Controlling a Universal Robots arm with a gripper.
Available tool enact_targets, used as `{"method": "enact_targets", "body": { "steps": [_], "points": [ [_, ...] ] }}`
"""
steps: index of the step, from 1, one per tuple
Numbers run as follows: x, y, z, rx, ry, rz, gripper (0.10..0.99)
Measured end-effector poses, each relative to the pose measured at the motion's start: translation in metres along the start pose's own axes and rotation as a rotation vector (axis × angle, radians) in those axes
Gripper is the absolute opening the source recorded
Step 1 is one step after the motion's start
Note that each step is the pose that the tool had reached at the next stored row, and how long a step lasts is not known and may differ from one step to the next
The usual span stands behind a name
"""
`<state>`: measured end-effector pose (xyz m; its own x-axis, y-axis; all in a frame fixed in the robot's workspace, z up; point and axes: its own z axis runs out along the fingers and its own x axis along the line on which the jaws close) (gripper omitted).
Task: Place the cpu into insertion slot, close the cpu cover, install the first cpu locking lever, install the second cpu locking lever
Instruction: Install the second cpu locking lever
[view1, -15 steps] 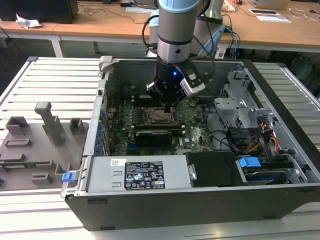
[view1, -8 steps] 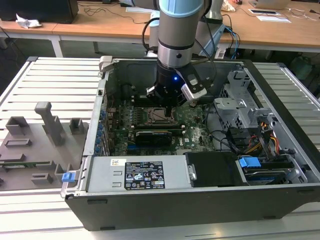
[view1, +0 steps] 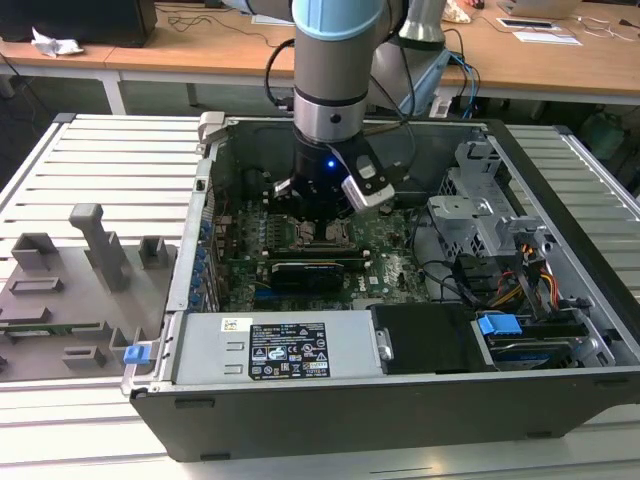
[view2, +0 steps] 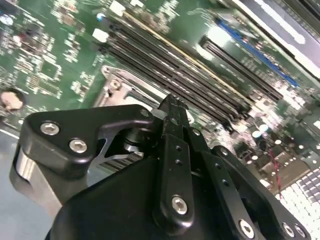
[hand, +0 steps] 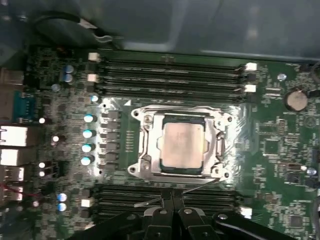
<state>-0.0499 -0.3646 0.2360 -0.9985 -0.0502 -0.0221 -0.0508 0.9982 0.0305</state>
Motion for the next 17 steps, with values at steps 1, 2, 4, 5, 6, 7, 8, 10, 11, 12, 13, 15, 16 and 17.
{"method": "enact_targets", "body": {
  "steps": [1,2,4,5,6,7,8,10,11,12,13,15,16,17],
  "points": [
    [0.0036,0.0002,0.0011,0.0,-0.0001,0.0,0.106],
    [0.005,0.0001,0.0039,0.0,0.0,0.0,0.106],
    [0.0067,0.0,0.0078,-0.002,0.0,0.0,0.106],
    [0.0093,-0.0007,0.0083,-0.013,-0.0006,0.0,0.106],
    [0.0135,-0.0039,0.0085,-0.03,-0.0016,0.0,0.106],
    [0.0153,-0.0087,0.009,-0.035,-0.0019,0.0,0.106],
    [0.0185,-0.009,0.0098,-0.047,-0.0025,0.0,0.106],
    [0.0199,-0.0093,0.0141,-0.064,-0.0034,0.0,0.106],
    [0.02,-0.0093,0.015,-0.069,-0.0036,0.0,0.106],
    [0.0202,-0.0094,0.0157,-0.074,-0.0037,0.0,0.106],
    [0.0203,-0.0093,0.0174,-0.081,-0.0043,0.0,0.106],
    [0.0204,-0.0102,0.0202,-0.085,-0.0044,0.0,0.106],
    [0.0206,-0.0108,0.0211,-0.086,-0.0044,0.0,0.106],
    [0.0208,-0.0115,0.0216,-0.088,-0.0046,0.0,0.106]
  ]
}}
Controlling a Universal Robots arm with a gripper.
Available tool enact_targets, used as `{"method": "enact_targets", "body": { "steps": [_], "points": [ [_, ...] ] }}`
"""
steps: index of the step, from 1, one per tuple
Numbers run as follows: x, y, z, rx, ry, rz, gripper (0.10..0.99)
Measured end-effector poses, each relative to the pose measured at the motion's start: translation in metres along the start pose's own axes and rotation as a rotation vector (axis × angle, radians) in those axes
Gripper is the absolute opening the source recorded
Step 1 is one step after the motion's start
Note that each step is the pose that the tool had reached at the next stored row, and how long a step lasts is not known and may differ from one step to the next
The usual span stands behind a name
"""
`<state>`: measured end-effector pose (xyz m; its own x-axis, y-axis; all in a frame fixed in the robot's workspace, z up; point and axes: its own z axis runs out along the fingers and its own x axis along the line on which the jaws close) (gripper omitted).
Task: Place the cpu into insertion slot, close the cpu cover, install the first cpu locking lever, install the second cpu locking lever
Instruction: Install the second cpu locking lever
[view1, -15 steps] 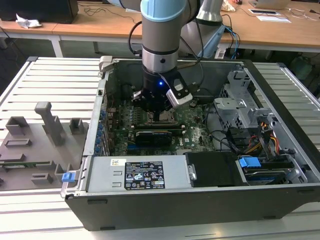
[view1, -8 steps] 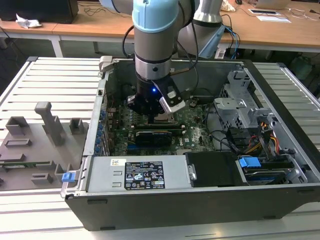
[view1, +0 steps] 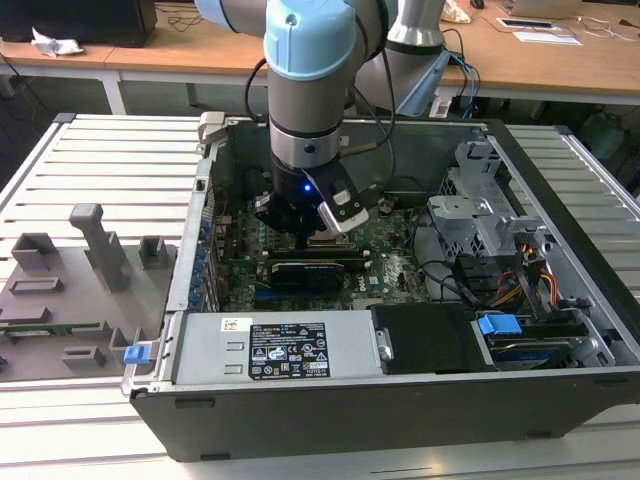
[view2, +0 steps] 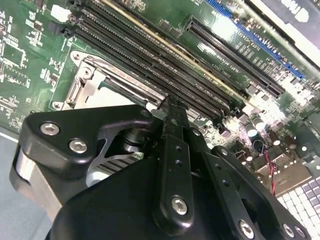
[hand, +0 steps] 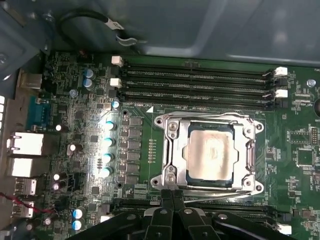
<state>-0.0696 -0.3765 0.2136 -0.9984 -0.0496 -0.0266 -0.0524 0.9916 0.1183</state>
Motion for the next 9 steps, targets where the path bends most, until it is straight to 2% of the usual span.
{"method": "enact_targets", "body": {
  "steps": [2,3,8,9],
  "points": [
    [0.0004,-0.0022,0.0001,-0.01,-0.0006,0.0,0.106],
    [0.0009,-0.0036,-0.0001,-0.025,-0.0013,0.001,0.106],
    [0.0037,-0.0115,0.0006,-0.079,-0.0041,0.002,0.106],
    [0.0042,-0.013,0.0016,-0.095,-0.0049,0.002,0.106]
  ]
}}
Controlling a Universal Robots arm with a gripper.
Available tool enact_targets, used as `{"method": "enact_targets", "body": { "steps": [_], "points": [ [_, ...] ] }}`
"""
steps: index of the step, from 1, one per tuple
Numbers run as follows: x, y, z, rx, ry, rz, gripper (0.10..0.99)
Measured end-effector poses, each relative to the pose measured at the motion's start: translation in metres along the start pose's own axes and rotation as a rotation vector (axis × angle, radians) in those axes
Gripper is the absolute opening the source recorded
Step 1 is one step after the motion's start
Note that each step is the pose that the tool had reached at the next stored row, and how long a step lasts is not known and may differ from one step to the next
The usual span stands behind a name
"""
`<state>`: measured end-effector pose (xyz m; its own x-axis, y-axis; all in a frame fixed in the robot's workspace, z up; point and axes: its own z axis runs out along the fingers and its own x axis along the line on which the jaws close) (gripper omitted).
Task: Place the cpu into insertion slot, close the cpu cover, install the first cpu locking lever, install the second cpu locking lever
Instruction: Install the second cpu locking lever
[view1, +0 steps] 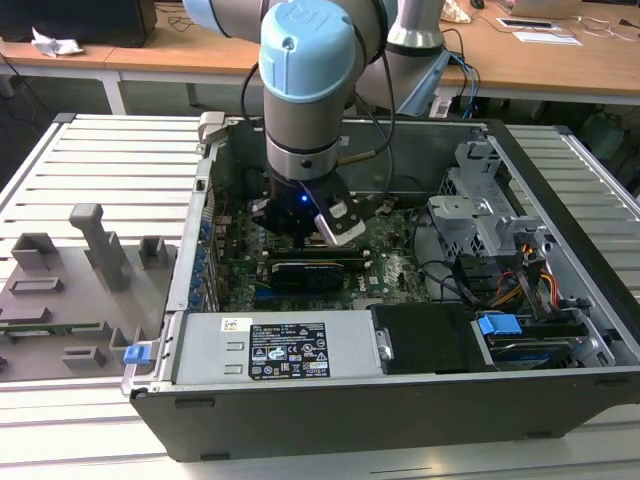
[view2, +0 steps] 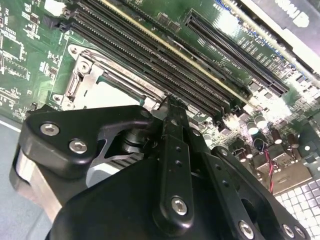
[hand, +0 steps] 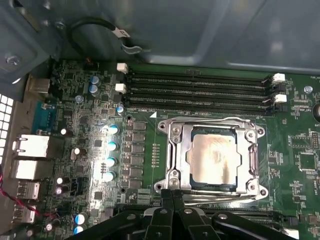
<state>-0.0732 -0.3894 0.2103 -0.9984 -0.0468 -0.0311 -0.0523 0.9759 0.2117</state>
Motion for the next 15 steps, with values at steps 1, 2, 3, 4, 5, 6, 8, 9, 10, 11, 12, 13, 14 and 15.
{"method": "enact_targets", "body": {
  "steps": [1,2,3,4,5,6,8,9,10,11,12,13,14,15],
  "points": [
    [0.0003,-0.0015,0.0012,-0.006,-0.0004,0.0,0.106],
    [0.0006,-0.0023,0.0023,-0.01,-0.0007,0.0,0.106],
    [0.001,-0.0028,0.0031,-0.013,-0.0008,0.0,0.106],
    [0.0013,-0.0033,0.0036,-0.017,-0.001,0.0,0.106],
    [0.0018,-0.0038,0.0042,-0.022,-0.0012,0.0,0.106],
    [0.0026,-0.0047,0.005,-0.027,-0.0014,0.0,0.106],
    [0.0041,-0.0057,0.0061,-0.036,-0.0019,0.001,0.106],
    [0.0047,-0.0062,0.0071,-0.041,-0.0022,0.001,0.106],
    [0.0048,-0.0063,0.0078,-0.044,-0.0024,0.001,0.106],
    [0.005,-0.0064,0.0082,-0.047,-0.0025,0.001,0.106],
    [0.0051,-0.0066,0.009,-0.052,-0.0028,0.001,0.106],
    [0.0052,-0.0067,0.0097,-0.058,-0.0031,0.001,0.106],
    [0.0053,-0.0068,0.0101,-0.061,-0.0032,0.001,0.106],
    [0.0054,-0.0069,0.0106,-0.064,-0.0034,0.001,0.106]
  ]
}}
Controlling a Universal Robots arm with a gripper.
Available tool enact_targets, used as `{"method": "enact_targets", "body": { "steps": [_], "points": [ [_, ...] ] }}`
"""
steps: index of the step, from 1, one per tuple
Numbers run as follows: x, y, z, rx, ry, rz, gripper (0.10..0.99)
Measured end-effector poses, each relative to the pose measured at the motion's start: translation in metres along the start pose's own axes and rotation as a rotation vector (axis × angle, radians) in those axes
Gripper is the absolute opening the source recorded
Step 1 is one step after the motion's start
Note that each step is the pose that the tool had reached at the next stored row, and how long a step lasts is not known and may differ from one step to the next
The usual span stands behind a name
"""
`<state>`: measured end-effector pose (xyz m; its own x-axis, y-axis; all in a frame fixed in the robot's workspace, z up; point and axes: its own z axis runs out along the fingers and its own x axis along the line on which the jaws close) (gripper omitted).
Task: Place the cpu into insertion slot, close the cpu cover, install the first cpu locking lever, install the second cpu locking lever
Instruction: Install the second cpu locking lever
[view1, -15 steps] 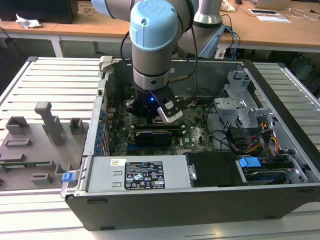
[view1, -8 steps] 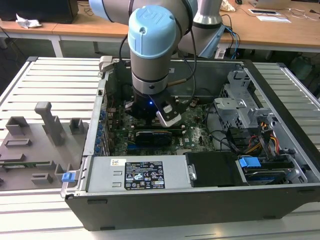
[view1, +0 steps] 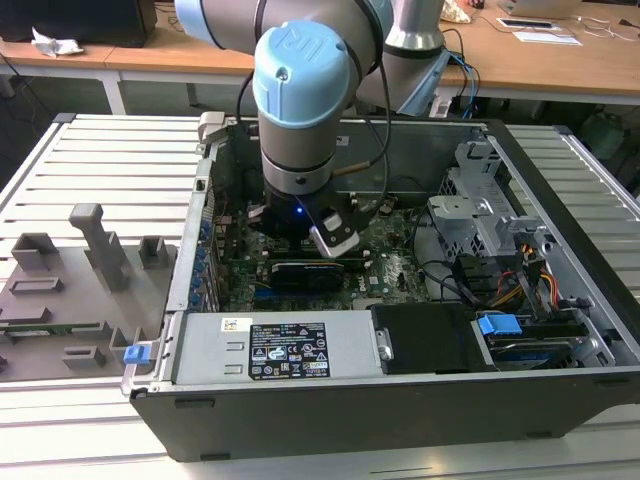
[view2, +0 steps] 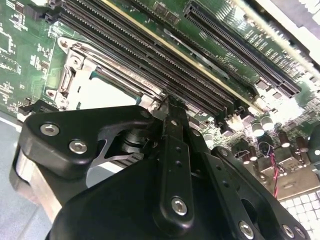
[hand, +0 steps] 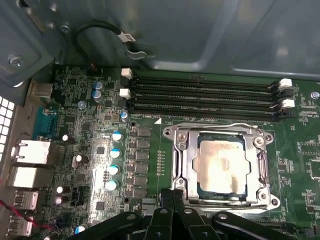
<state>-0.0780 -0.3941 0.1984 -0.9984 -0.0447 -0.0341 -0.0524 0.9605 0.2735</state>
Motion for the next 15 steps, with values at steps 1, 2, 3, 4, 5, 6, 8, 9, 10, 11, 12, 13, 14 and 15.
{"method": "enact_targets", "body": {
  "steps": [1,2,3,4,5,6,8,9,10,11,12,13,14,15],
  "points": [
    [0.0003,-0.0002,0.0009,-0.007,-0.0005,0.0,0.106],
    [0.0011,-0.0004,0.0017,-0.01,-0.0005,0.0,0.106],
    [0.0015,-0.0006,0.0025,-0.011,-0.0007,0.0,0.106],
    [0.0024,-0.001,0.0029,-0.011,-0.0006,0.0,0.106],
    [0.0036,-0.001,0.0027,-0.011,-0.0005,0.0,0.106],
    [0.0039,-0.0006,0.0012,-0.011,-0.0006,0.0,0.106],
    [0.0039,0.0006,-0.003,-0.011,-0.0006,0.0,0.106],
    [0.0038,0.001,-0.0043,-0.011,-0.0005,0.0,0.106],
    [0.0037,0.0018,-0.0071,-0.011,-0.0006,0.0,0.106],
    [0.0037,0.0022,-0.0083,-0.011,-0.0006,0.0,0.106],
    [0.0037,0.0023,-0.0089,-0.011,-0.0005,0.0,0.106],
    [0.0036,0.0025,-0.0095,-0.011,-0.0006,0.0,0.106],
    [0.0036,0.0028,-0.0104,-0.011,-0.0006,0.0,0.106],
    [0.0036,0.003,-0.0113,-0.011,-0.0006,0.0,0.106]
  ]
}}
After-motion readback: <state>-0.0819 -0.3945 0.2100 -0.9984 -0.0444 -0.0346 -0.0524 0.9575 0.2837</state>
